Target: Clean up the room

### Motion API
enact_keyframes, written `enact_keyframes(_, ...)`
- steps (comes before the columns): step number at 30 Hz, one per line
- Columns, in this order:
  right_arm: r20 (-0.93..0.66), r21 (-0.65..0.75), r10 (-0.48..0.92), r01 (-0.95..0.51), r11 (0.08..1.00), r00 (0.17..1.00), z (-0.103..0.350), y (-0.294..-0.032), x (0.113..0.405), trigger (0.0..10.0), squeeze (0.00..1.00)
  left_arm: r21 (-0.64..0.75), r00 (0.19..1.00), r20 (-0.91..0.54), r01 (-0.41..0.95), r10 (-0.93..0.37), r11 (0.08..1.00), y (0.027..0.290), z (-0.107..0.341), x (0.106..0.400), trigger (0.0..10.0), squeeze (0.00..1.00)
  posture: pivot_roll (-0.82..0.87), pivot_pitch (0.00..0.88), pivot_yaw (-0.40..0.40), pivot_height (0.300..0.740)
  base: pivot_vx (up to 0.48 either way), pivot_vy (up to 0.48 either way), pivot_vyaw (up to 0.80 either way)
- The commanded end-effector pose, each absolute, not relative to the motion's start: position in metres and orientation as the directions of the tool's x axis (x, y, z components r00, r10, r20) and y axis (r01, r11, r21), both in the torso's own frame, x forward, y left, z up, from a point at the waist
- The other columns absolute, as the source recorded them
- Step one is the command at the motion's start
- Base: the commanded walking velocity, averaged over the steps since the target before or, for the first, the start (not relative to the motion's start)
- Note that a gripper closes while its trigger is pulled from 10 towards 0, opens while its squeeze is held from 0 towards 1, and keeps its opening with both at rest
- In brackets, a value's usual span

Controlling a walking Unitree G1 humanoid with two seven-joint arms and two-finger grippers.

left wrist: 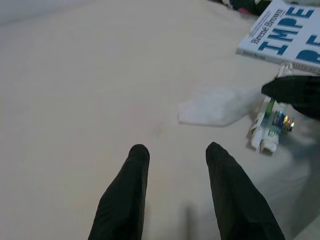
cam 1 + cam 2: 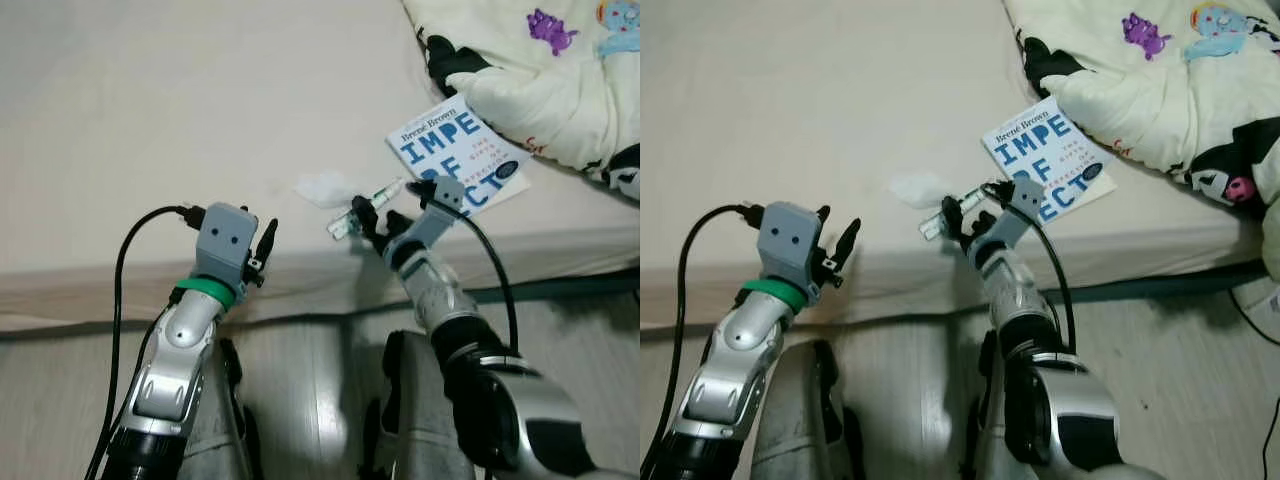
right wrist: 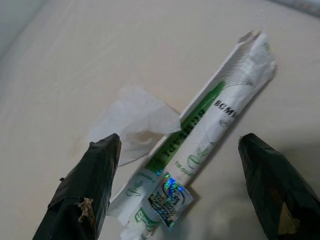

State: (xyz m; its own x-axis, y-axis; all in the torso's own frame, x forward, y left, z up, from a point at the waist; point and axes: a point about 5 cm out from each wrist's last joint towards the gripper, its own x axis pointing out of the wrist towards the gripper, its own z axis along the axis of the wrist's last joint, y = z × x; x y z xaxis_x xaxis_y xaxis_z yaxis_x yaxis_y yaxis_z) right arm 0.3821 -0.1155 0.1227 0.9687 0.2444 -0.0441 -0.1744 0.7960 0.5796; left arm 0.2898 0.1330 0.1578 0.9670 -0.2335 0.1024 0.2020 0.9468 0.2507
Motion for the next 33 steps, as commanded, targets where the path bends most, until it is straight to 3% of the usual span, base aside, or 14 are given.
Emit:
enact_keyframes(1, -0.107, 0.627, 0.258, -0.137, 0.767, 0.96, 0.108, -0.112, 0.377, 10.0, 0.0, 0.252, 0.97, 0.065, 0.211, -0.234, 0.944, 0.134, 0.152, 0.285, 10.0, 0.0, 0.18, 0.31, 0.047, 0.535, 0.0, 0.0, 0.0)
enact_keyframes(9, -0.082, 0.704, 0.303, -0.16, 0.692, 0.949, 0.122, -0.107, 0.385, 10.0, 0.0, 0.254, 0.973, 0.041, 0.21, -0.227, 0.944, 0.135, 0.153, 0.275, 10.0, 0.0, 0.2, 0.338, 0.044, 0.535, 0.0, 0.0, 0.0)
enact_keyframes(19, -0.064, 0.662, 0.385, -0.25, 0.707, 0.921, 0.139, -0.099, 0.392, 10.0, 0.0, 0.243, 0.976, 0.019, 0.205, -0.216, 0.948, 0.134, 0.153, 0.267, 10.0, 0.0, 0.2, 0.358, 0.035, 0.535, 0.0, 0.0, 0.0)
enact_keyframes(20, -0.073, 0.658, 0.402, -0.259, 0.707, 0.913, 0.14, -0.098, 0.392, 8.0, 0.0, 0.242, 0.977, 0.016, 0.204, -0.215, 0.948, 0.134, 0.153, 0.266, 10.0, 0.0, 0.2, 0.362, 0.035, 0.535, 0.0, 0.0, 0.0)
enact_keyframes(22, -0.073, 0.658, 0.402, -0.259, 0.707, 0.913, 0.14, -0.098, 0.392, 8.0, 0.0, 0.242, 0.977, 0.016, 0.204, -0.215, 0.948, 0.134, 0.153, 0.266, 10.0, 0.0, 0.2, 0.362, 0.035, 0.535, 0.0, 0.0, 0.0)
enact_keyframes(23, -0.079, 0.652, 0.407, -0.262, 0.712, 0.91, 0.14, -0.097, 0.392, 1.6, 0.0, 0.241, 0.977, 0.014, 0.204, -0.214, 0.949, 0.134, 0.154, 0.266, 10.0, 0.0, 0.2, 0.363, 0.035, 0.535, 0.0, 0.0, 0.0)
enact_keyframes(24, -0.079, 0.652, 0.407, -0.262, 0.712, 0.91, 0.14, -0.097, 0.392, 1.6, 0.0, 0.241, 0.977, 0.014, 0.204, -0.214, 0.949, 0.134, 0.154, 0.266, 10.0, 0.0, 0.2, 0.363, 0.035, 0.535, 0.0, 0.0, 0.0)
enact_keyframes(25, -0.084, 0.654, 0.412, -0.262, 0.71, 0.908, 0.14, -0.096, 0.392, 0.0, 0.0, 0.241, 0.977, 0.012, 0.204, -0.213, 0.949, 0.134, 0.154, 0.265, 10.0, 0.0, 0.2, 0.365, 0.036, 0.535, 0.0, 0.0, 0.0)
enact_keyframes(33, -0.079, 0.722, 0.381, -0.211, 0.659, 0.921, 0.144, -0.1, 0.395, 0.0, 0.0, 0.239, 0.976, -0.004, 0.21, -0.216, 0.948, 0.134, 0.153, 0.262, 10.0, 0.0, 0.2, 0.363, 0.045, 0.535, 0.0, 0.0, 0.0)
